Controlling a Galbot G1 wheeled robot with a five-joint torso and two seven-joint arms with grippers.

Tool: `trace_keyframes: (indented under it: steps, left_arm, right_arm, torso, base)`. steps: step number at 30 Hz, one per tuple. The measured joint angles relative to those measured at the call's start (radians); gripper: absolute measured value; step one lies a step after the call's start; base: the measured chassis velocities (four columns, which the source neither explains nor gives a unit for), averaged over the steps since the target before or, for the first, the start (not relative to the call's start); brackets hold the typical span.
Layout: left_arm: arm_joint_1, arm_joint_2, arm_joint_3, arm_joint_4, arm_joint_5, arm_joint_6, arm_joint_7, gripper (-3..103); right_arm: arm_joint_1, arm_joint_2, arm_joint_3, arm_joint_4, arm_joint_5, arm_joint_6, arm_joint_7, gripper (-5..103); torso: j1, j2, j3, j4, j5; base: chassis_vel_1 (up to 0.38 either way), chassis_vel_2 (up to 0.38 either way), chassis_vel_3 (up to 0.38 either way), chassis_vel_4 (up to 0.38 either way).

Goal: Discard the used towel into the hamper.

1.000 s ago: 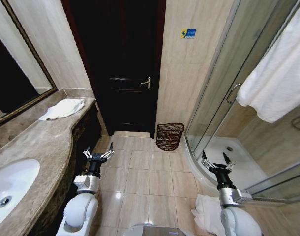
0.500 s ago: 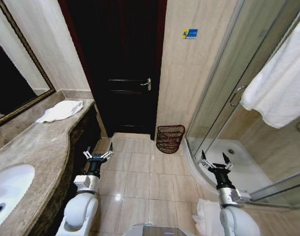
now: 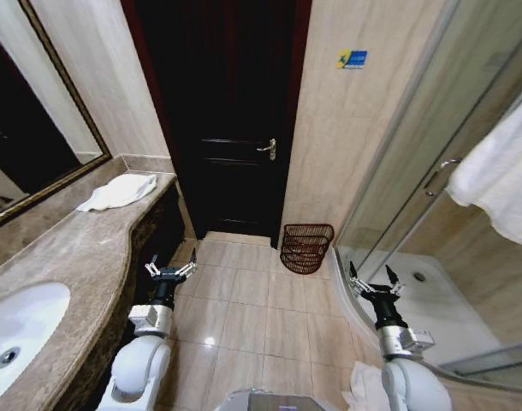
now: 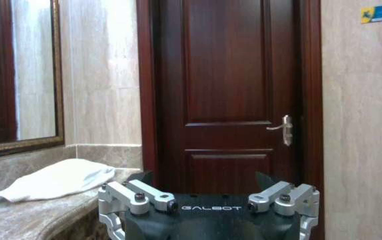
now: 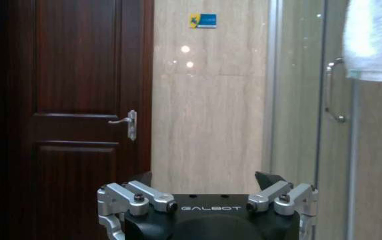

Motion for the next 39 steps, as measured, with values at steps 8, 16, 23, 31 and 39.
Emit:
trace_keyframes:
  steps: [8, 16, 23, 31, 39]
  left_arm:
    - [0.002, 0.001, -0.002, 0.001, -0.002, -0.004, 0.0, 100]
    - [0.001, -0.003, -0.003, 0.003, -0.003, -0.006, 0.0, 100]
    - [0.003, -0.005, -0.005, 0.003, -0.003, -0.009, 0.0, 100]
    - [0.004, -0.007, -0.004, 0.005, -0.002, -0.015, 0.0, 100]
    - [0.006, -0.006, -0.005, 0.006, -0.002, -0.018, 0.0, 100]
  right_arm:
    - [0.001, 0.003, -0.003, 0.0, -0.007, -0.001, 0.0, 100]
    - [0.01, 0.002, -0.004, 0.0, -0.007, -0.004, 0.0, 100]
    - [0.013, 0.003, -0.005, -0.005, -0.007, -0.003, 0.0, 100]
    - [0.01, 0.004, -0.005, -0.006, -0.005, 0.002, 0.0, 100]
    - [0.002, 0.006, -0.003, -0.007, -0.005, 0.012, -0.001, 100]
  torso:
    - [0.0, 0.0, 0.0, 0.0, 0.0]
    - [0.0, 0.0, 0.0, 0.0, 0.0001]
    - [0.0, 0.0, 0.0, 0.0, 0.0]
    - [0.0, 0.0, 0.0, 0.0, 0.0]
    - [0.0, 0.0, 0.0, -0.0001, 0.0]
  base:
    - [-0.021, 0.106, 0.097, -0.018]
    - [-0.023, 0.111, 0.104, -0.014]
    - [-0.021, 0.115, 0.109, -0.022]
    - [-0.038, 0.118, 0.121, -0.049]
    - [-0.071, 0.113, 0.114, -0.073]
